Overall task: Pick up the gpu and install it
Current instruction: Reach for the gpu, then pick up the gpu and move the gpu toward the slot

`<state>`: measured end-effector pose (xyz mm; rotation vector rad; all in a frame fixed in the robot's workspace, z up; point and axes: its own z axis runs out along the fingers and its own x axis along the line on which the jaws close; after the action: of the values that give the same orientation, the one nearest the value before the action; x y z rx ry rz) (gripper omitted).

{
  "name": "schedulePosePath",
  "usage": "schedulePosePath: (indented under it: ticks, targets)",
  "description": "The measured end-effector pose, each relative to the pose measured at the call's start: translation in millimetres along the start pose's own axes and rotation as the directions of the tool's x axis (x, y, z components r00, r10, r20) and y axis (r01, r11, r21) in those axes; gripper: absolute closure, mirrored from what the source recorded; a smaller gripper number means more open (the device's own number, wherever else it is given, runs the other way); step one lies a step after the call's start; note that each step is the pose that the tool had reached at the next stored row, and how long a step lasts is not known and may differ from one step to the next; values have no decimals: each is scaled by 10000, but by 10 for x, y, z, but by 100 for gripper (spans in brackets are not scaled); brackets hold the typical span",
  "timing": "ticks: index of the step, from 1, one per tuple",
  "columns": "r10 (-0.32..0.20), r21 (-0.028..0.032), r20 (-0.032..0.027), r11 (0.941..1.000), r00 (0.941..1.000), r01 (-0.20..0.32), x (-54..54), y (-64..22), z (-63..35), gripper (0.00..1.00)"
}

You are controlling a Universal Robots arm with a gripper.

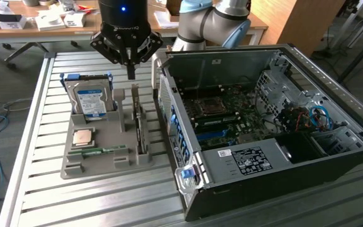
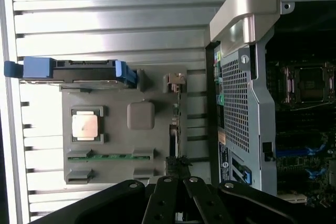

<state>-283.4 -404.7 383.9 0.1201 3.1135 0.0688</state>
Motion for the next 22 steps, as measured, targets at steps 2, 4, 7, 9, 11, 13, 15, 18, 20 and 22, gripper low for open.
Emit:
schedulePosePath:
  ticks: [2, 4, 7, 9, 11, 13, 15, 18, 20, 22]
  targets:
    - [1, 1, 0, 10000, 10000, -1, -3, -35, -2, 89]
    - [0, 0, 0, 10000, 10000, 0, -6, -69, -3, 89]
    - [-1, 0, 0, 10000, 10000, 1, -9, -114, -5, 89]
    - [0, 0, 0, 10000, 10000, 0, -11, -142, -6, 89]
    - [0, 0, 0, 10000, 10000, 0, -12, -154, -6, 89]
    - [1, 1, 1, 10000, 10000, -1, -12, -154, -6, 89]
    - [0, 1, 1, 10000, 10000, 0, -12, -155, -6, 89]
    - [0, 1, 1, 10000, 10000, 0, -12, -155, -7, 89]
    - [0, 1, 0, 10000, 10000, 0, -12, -155, -7, 89]
    - [0, 1, 0, 10000, 10000, 0, -12, -155, -7, 89]
